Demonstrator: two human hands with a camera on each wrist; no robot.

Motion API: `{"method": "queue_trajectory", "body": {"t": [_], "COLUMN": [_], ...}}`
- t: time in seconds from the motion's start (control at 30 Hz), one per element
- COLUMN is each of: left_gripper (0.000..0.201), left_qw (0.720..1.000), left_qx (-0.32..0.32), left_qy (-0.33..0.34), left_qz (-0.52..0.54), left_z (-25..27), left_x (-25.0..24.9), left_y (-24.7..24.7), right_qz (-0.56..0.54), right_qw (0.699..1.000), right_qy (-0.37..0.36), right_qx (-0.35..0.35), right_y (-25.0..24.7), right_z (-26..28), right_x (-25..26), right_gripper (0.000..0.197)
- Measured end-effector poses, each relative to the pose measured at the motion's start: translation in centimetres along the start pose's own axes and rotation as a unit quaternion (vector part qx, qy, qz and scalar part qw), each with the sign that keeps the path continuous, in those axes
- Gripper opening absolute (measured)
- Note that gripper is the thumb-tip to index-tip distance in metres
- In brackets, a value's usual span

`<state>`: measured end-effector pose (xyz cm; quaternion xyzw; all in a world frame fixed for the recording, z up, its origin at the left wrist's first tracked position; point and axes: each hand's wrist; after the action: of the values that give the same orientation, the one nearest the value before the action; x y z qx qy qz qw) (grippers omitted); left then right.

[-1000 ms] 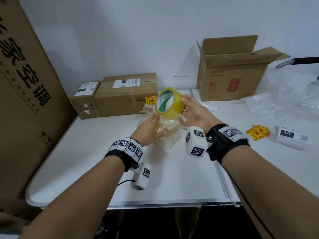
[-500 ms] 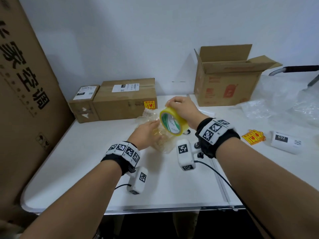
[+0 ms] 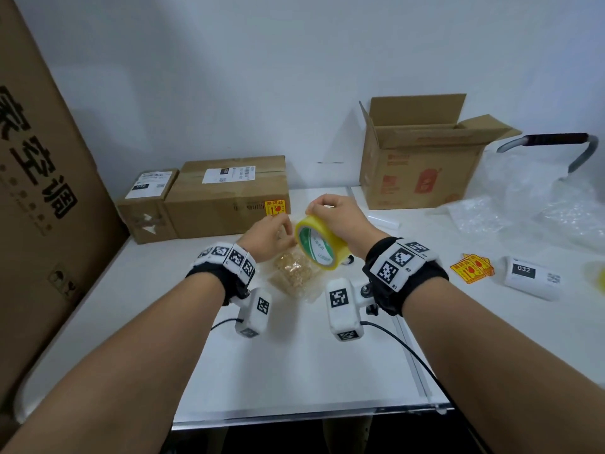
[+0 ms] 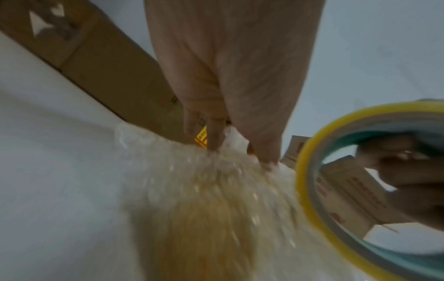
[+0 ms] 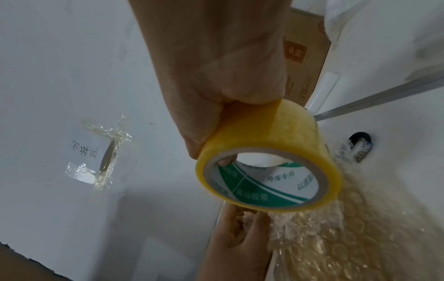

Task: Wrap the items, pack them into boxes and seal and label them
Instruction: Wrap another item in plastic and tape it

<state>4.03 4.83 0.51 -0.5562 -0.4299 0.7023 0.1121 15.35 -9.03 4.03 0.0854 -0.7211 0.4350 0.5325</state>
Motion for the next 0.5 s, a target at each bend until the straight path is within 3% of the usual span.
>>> {"method": "queue_trajectory", "body": {"t": [0.07,0.17,0.3,0.5], "left_gripper": [0.035,0.059,0.057,0.052], "left_qw": [0.997,0.994,0.998,0.996], "left_qx": [-0.056,-0.075,-0.063,-0.077], "left_qy": [0.003,0.000,-0.028,0.041], "left_qz": [0.050,0.080,0.008,0.013], "left_z": [1.0,2.1,3.3,3.0], "left_x": [-0.1,-0.2,-0.3,0.4], "left_y": [1.0,2.1,2.9,3.7], "right_qz": [-0.001,0.000,0.021,0.079], "right_qw": [1.000,1.000,1.000,0.996], "right_qy": [0.004,0.008,0.022,0.012], "right_qx": [-0.001,-0.001,0.004,0.031], "right_y": [0.1,0.1,-0.4,-1.8], "right_z": [-0.1,-0.1,0.0,-0.6], "right_x": [0.0,0.1,0.0,2.2], "right_gripper": [0.016,0.015,0.019,0.020]}}
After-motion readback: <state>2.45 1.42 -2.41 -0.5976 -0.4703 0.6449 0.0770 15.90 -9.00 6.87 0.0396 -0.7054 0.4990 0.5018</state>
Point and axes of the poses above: each hand's wrist, its own z-axis away from the middle knuckle, its own y-axis out of the palm, x = y × z, and after that the axes turned 13 degrees about z, right-handed
